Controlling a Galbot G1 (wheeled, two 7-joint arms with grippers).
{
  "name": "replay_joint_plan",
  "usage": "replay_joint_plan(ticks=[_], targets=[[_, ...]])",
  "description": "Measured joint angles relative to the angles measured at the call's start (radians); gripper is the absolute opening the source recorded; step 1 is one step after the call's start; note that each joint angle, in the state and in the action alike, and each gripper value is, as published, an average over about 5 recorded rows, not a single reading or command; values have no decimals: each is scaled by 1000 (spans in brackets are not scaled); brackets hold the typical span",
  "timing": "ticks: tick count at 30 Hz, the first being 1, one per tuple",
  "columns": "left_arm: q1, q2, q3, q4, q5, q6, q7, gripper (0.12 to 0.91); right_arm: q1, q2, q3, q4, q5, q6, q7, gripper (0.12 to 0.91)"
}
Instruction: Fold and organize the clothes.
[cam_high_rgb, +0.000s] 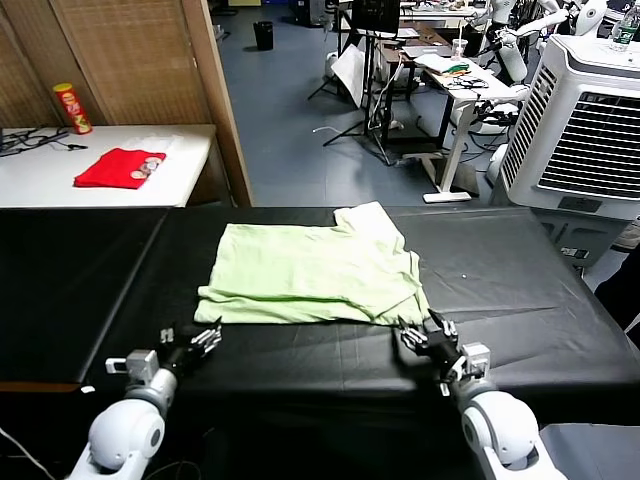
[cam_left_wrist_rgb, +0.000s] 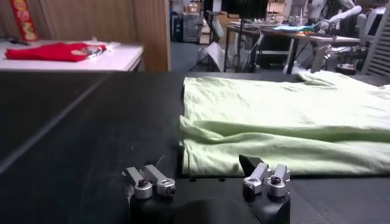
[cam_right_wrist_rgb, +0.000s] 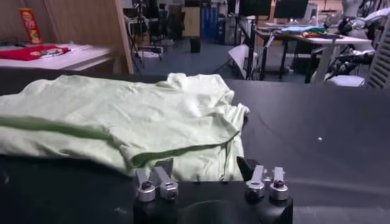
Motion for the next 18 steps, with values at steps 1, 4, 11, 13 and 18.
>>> replay_joint_plan(ticks=[1,4,11,13,18], targets=[[0,0,0,3,0,0,1,791,0,1,0,-1,-1,0,0,366],[-2,0,1,8,-4,-1,6,714,0,2,0,0,-2,0,0,212],[-10,5,4,19,-8,-5,7,365,-3,-2,1,8,1,-9,7,122],[-8,9,5,17,-1,-5,2,249,-8,-9,4,15,6,-20,14,122],[16,28,1,-11,29,5,-16,134,-33,-44,18,51,52,-61,29,122]])
